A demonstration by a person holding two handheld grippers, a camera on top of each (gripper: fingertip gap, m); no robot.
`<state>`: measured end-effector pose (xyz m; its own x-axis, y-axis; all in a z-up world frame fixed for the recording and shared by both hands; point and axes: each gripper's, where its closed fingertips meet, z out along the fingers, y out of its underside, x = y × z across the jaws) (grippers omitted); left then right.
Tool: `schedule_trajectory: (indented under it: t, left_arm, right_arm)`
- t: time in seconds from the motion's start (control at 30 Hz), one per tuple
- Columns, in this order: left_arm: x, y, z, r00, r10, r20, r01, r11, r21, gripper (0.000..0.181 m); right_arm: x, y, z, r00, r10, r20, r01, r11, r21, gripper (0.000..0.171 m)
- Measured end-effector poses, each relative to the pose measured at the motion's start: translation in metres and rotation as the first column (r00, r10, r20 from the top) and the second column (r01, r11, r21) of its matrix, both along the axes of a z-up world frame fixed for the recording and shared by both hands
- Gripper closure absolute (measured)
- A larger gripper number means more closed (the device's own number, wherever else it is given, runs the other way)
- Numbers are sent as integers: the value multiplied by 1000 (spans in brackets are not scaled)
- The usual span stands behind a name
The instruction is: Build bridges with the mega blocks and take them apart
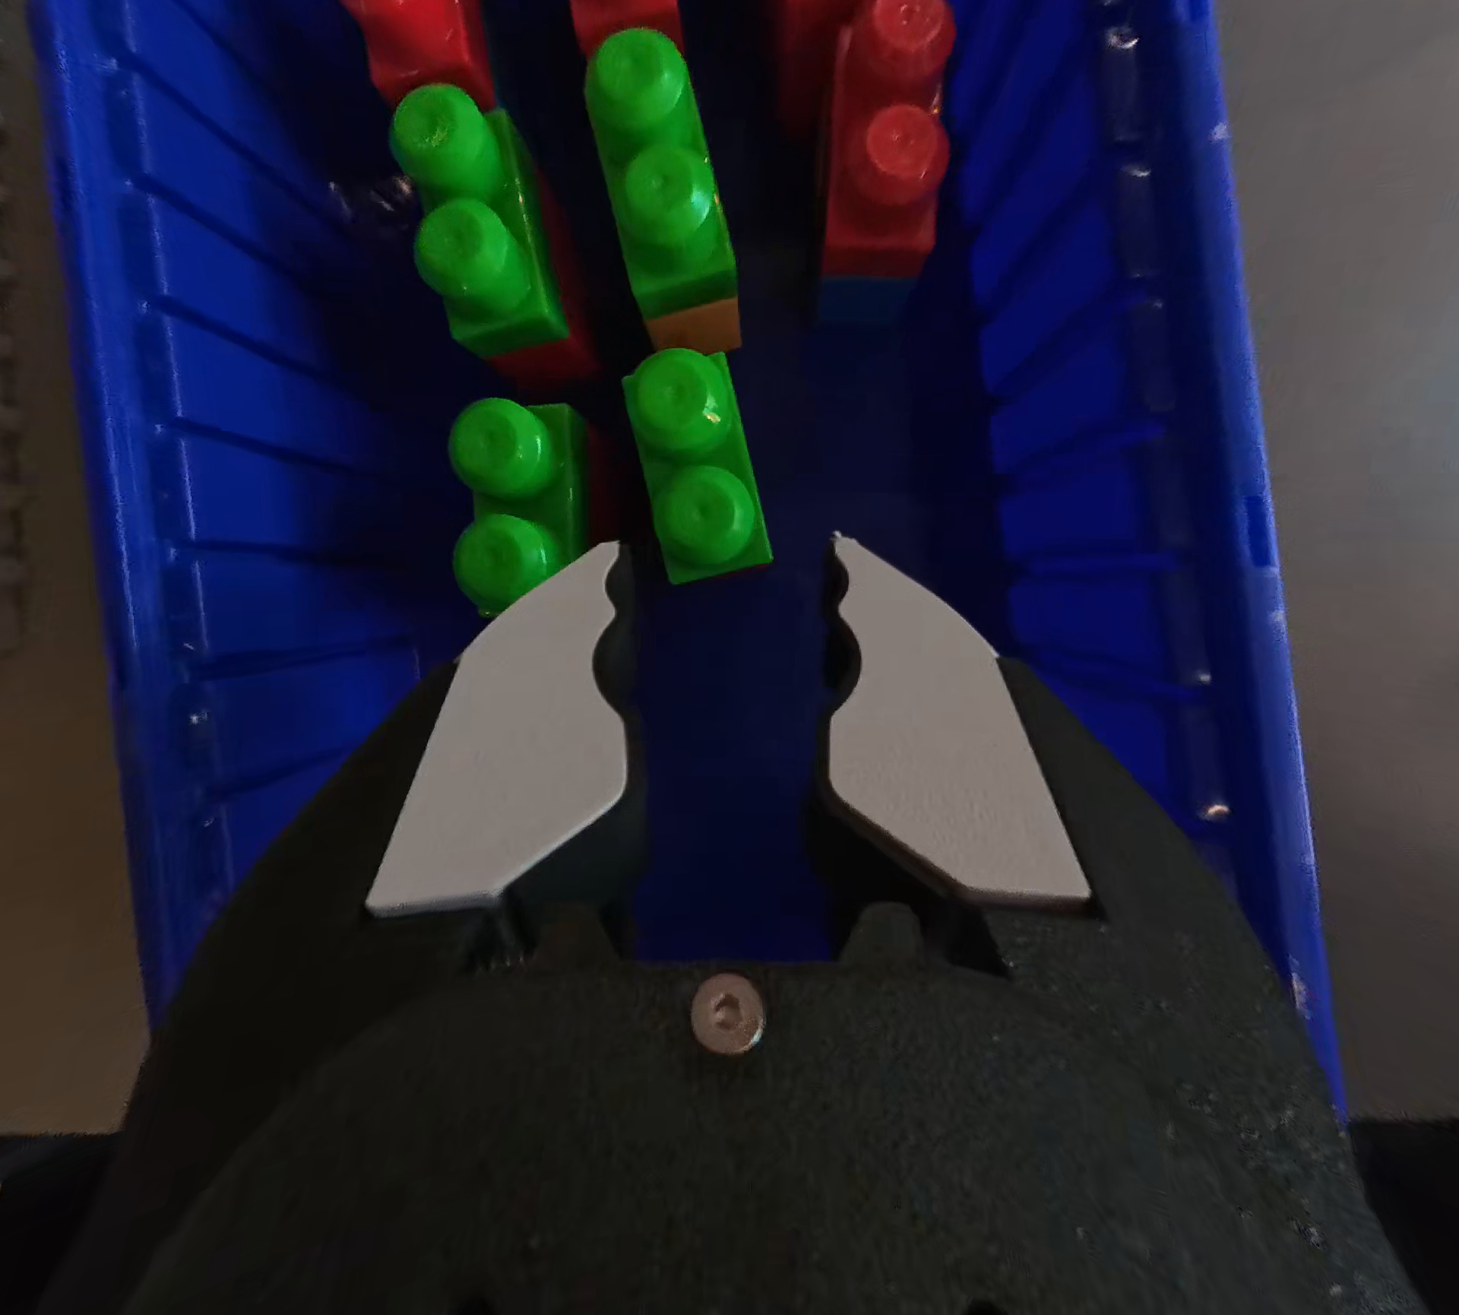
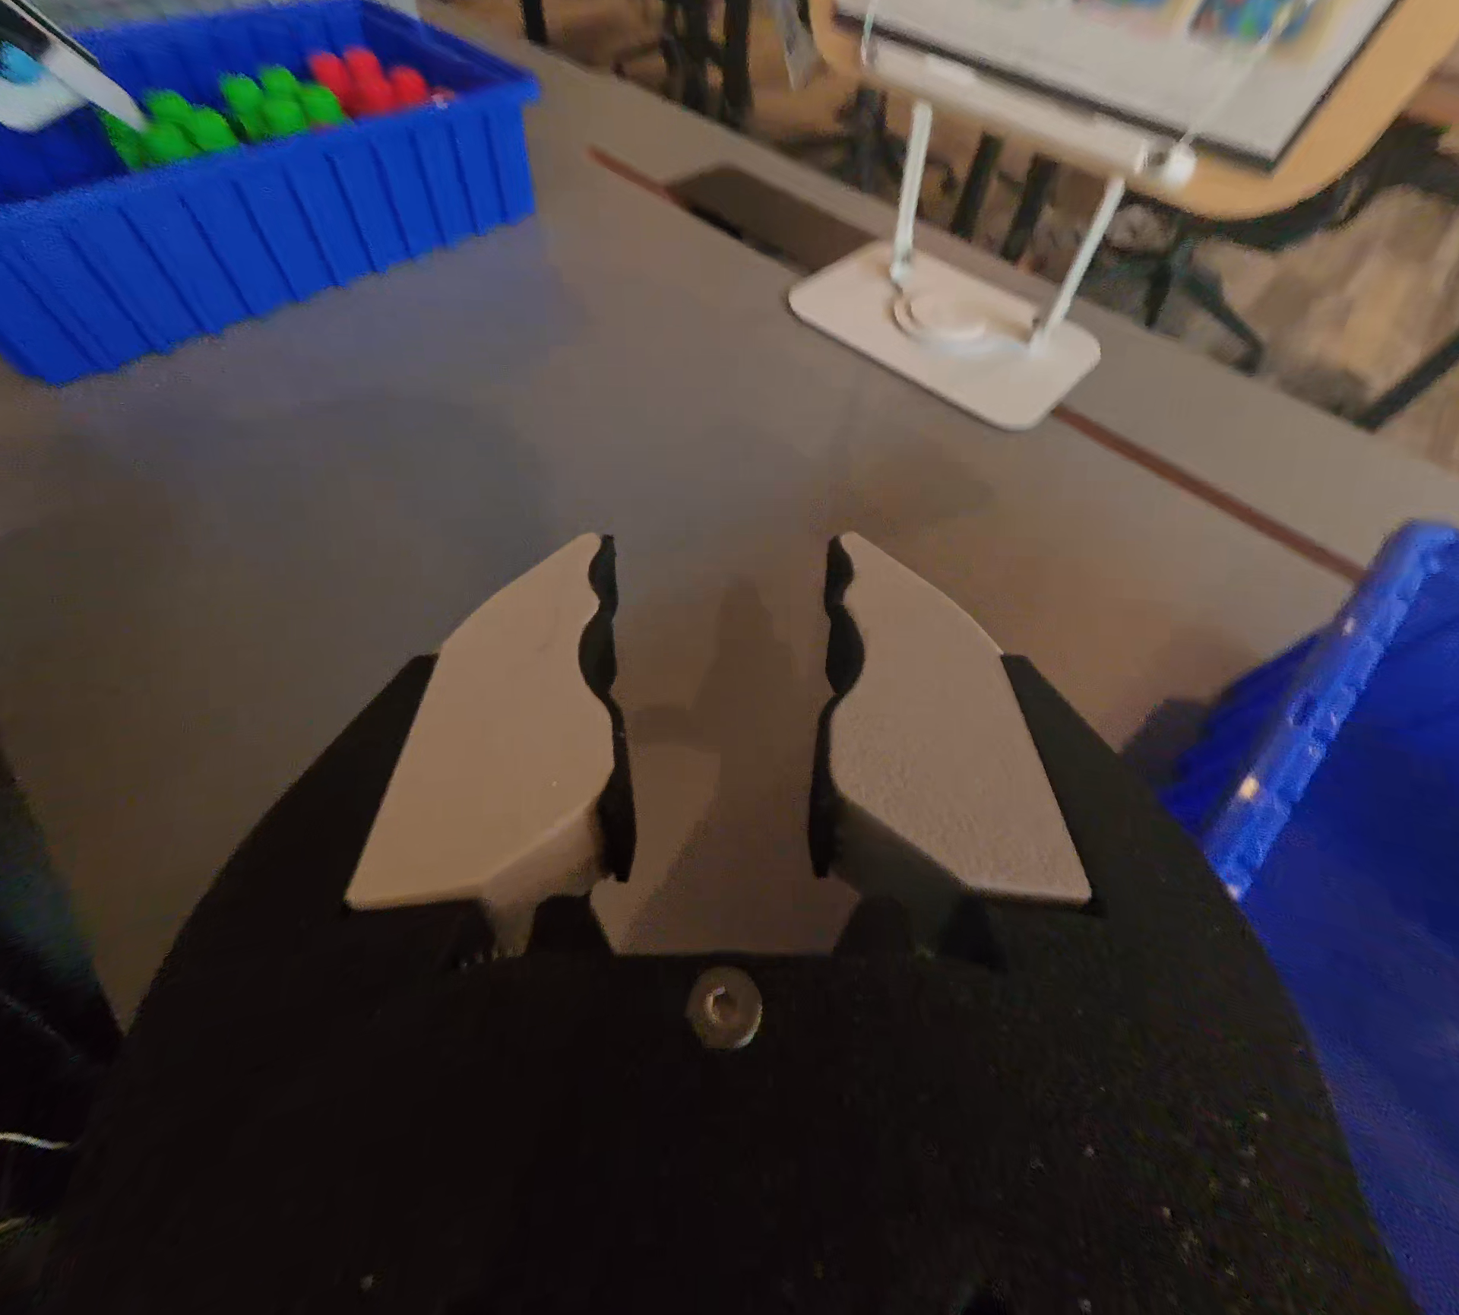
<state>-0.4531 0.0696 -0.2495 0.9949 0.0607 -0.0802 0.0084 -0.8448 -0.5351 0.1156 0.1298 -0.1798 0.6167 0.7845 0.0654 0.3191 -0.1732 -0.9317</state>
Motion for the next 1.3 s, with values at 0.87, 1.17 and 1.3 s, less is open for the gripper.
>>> schedule_trajectory:
  t: [0.87, 1.17, 1.3]
  left_arm:
    - [0, 13, -35, 999, 1, 50, 7, 987, -163, 146]
    - [53, 14, 42, 973, -232, -8, 232, 972, -49, 146]
    - [112, 20, 76, 909, -417, -9, 417, 909, 14, 146]
  right_arm:
    - [15, 7, -25, 993, -43, 112, 50, 997, -59, 122]
    - [-18, -9, -34, 989, 108, 104, -97, 990, -101, 124]
    - [-43, -26, -30, 970, 232, 66, -226, 970, -91, 120]
